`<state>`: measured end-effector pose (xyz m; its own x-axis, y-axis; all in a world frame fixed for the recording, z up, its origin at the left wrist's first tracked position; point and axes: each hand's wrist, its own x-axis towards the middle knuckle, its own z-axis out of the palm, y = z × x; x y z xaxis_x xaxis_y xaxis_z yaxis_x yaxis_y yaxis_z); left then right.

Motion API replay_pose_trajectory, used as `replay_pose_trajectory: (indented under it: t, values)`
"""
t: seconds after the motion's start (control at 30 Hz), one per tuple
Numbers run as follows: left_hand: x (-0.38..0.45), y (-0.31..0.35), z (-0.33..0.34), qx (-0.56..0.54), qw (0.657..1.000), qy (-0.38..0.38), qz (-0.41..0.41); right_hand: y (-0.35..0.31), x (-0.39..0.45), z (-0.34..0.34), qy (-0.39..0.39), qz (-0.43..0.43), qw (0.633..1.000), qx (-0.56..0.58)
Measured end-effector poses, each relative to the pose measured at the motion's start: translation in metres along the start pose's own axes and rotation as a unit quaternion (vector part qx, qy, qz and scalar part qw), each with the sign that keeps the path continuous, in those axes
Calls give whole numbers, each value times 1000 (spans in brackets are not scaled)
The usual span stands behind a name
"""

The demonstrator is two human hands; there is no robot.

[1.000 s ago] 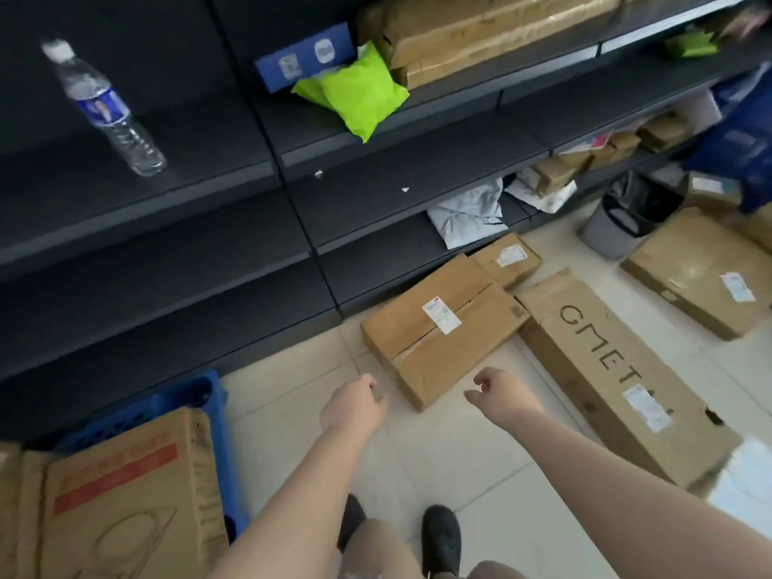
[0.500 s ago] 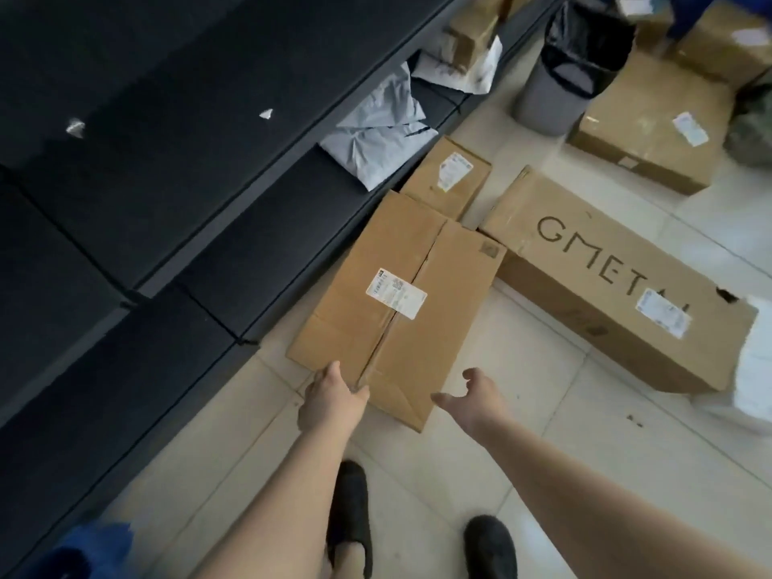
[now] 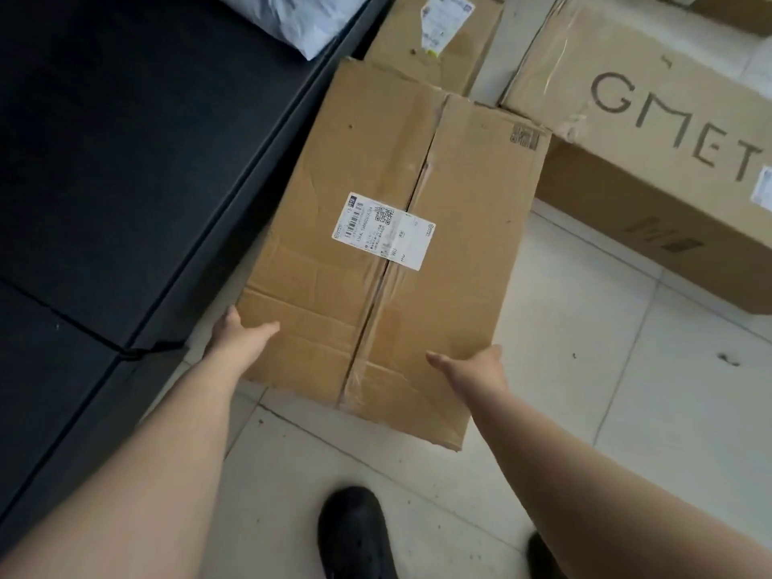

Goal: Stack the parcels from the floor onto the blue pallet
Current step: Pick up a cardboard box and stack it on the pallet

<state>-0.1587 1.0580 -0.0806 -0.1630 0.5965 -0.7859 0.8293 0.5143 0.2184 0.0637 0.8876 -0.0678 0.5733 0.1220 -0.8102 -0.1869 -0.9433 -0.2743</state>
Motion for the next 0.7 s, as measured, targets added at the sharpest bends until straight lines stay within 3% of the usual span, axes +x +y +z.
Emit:
replay_pose_trajectory:
  t: [0.1, 0.23, 0.33, 0.57, 0.7]
  values:
    - [10, -5, 7, 27, 1000, 7, -11, 13, 11, 0, 6, 22, 1000, 16]
    - [2, -18, 16, -35, 998, -39, -47, 34, 11, -15, 67, 22, 998, 6]
    - [-24, -38, 22, -77, 995, -28, -48, 50, 0, -29, 61, 21, 998, 7]
    - [-115, -63, 12, -84, 993, 80, -17, 66, -45, -69, 64, -56, 996, 39]
    - [-207, -70, -11, -32, 987, 139, -70, 61, -99, -111, 21, -88, 996, 6]
